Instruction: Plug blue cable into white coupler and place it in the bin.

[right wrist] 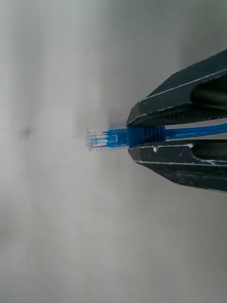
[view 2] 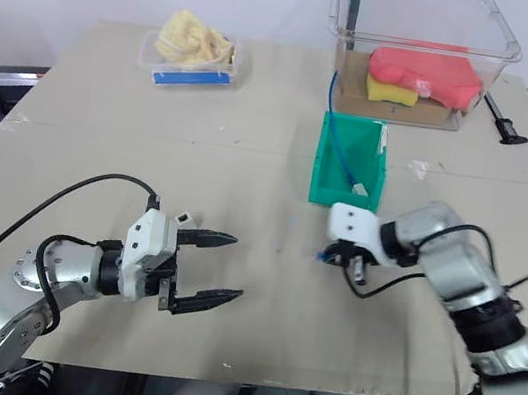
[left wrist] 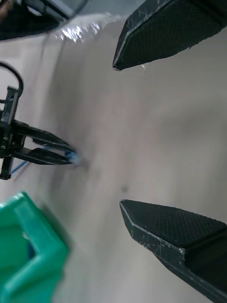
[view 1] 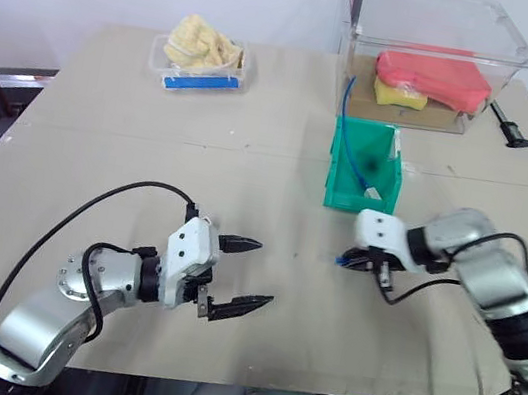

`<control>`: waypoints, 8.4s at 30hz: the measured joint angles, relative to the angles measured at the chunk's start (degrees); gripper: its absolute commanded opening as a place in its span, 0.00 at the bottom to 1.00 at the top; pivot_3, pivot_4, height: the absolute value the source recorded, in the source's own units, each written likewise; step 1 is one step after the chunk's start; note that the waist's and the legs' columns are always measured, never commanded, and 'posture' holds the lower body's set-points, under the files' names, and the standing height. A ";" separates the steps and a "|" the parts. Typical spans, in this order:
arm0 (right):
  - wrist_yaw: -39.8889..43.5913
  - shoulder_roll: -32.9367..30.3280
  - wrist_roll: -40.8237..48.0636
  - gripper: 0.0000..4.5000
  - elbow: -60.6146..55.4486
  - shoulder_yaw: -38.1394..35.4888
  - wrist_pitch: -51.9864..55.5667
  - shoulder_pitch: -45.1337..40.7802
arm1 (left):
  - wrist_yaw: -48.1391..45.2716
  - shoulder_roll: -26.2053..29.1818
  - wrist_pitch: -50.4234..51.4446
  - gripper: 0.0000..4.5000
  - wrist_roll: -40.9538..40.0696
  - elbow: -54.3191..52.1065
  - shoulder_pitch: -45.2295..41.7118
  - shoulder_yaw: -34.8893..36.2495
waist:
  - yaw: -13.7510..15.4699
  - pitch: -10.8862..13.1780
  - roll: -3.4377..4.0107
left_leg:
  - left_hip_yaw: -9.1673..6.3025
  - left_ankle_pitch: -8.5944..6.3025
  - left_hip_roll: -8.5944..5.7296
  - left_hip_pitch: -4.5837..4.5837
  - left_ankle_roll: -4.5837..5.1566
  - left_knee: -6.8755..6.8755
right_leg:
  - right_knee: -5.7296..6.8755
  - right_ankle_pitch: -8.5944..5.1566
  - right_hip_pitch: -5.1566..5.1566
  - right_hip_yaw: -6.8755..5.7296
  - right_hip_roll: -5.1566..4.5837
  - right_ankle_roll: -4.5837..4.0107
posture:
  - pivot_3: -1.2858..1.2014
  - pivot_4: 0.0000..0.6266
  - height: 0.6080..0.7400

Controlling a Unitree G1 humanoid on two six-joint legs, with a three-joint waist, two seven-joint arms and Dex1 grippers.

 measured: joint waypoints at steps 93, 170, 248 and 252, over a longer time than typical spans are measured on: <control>-73.12 28.67 64.43 0.34 -28.53 -34.41 24.36 24.20 | 1.04 -17.44 -36.13 0.00 23.62 31.39 -33.32 -11.25 | -0.62 -0.15 -0.04 | -0.09 -0.05 0.04 0.08 -0.07 0.14 | 0.14 0.05 0.00 -0.16 0.03 -0.02 | 0.52 0.24 1.00; -36.38 0.13 42.41 0.00 -20.46 -21.04 13.81 12.96 | -11.27 -13.27 -5.97 0.07 15.10 38.78 -35.74 -16.03 | -0.80 -0.09 0.00 | 0.01 -0.06 0.34 0.02 -0.09 0.11 | 0.00 0.16 -0.03 -0.24 0.27 -0.20 | 0.52 0.24 1.00; -22.11 5.08 27.71 0.83 -30.77 -32.21 13.01 23.02 | -10.10 -19.17 0.04 0.07 18.38 38.95 -38.90 -13.77 | -0.33 -1.52 -0.13 | -0.05 0.05 -0.05 -1.07 -0.27 0.48 | 0.73 0.23 -1.35 -0.58 -0.18 -0.25 | 0.52 0.24 1.00; -34.48 8.48 21.49 0.83 -38.01 -35.96 9.60 37.01 | -3.14 -22.13 19.19 0.07 11.23 33.33 -44.30 -8.36 | -0.26 -1.47 -0.22 | -0.02 -0.04 -0.09 -0.77 -0.09 0.56 | 0.95 0.23 -1.10 -0.57 -0.17 -0.20 | 0.52 0.24 1.00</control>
